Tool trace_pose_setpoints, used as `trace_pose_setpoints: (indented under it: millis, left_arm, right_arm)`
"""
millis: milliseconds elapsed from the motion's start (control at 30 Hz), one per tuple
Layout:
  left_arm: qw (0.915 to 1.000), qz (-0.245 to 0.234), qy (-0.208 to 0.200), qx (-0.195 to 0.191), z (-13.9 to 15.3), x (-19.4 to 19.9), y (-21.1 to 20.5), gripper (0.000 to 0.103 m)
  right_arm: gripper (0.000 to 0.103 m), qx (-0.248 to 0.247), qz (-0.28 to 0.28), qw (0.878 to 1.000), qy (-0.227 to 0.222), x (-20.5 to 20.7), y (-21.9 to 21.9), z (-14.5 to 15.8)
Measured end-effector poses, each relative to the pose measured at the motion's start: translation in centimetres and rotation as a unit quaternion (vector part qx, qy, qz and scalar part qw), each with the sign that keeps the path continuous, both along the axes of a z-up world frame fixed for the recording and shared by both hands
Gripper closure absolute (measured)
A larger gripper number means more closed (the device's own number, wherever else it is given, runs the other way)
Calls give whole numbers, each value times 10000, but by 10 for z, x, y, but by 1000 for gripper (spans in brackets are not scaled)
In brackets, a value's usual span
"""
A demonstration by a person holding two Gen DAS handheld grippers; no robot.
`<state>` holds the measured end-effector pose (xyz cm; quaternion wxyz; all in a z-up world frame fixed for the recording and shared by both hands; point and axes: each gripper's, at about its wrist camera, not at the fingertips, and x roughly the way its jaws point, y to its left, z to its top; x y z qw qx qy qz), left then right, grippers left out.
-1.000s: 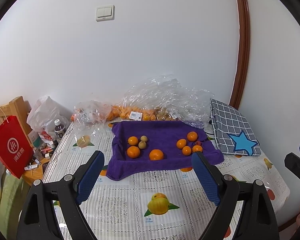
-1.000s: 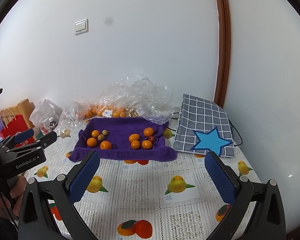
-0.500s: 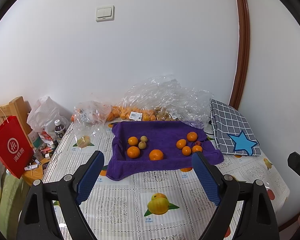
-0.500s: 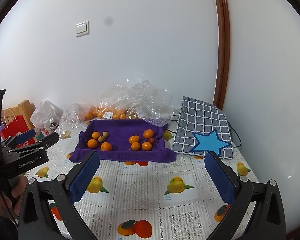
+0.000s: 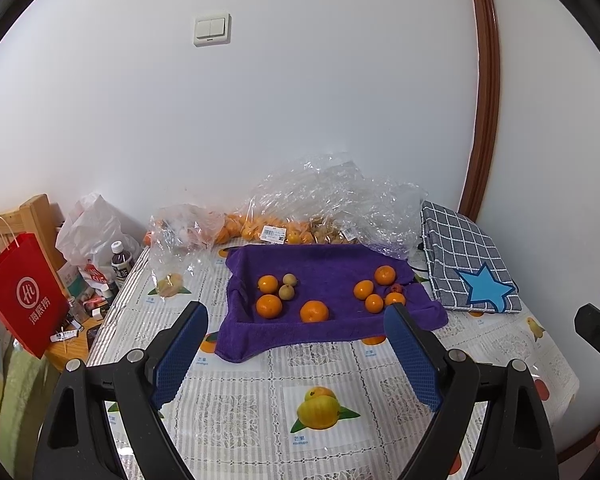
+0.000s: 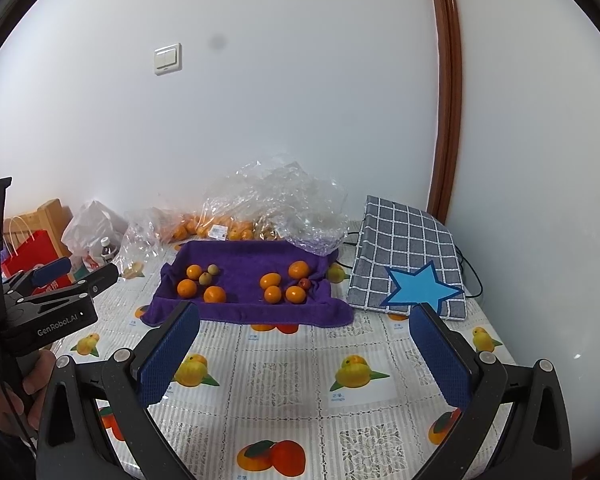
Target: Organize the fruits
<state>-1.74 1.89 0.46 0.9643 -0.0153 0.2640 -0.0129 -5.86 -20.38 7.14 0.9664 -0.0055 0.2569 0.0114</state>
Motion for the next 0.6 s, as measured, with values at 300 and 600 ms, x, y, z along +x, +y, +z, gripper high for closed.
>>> trace_pose_setpoints:
  millis: [300,600]
  left_arm:
    - [10000,38,11,-27,2,1,1,13]
    - [9999,88,47,-65,0,5,3,13]
  right_arm:
    - [0,3,43,10000,75,6,1,-3]
    - [0,-20,76,9997,225,20,4,-8]
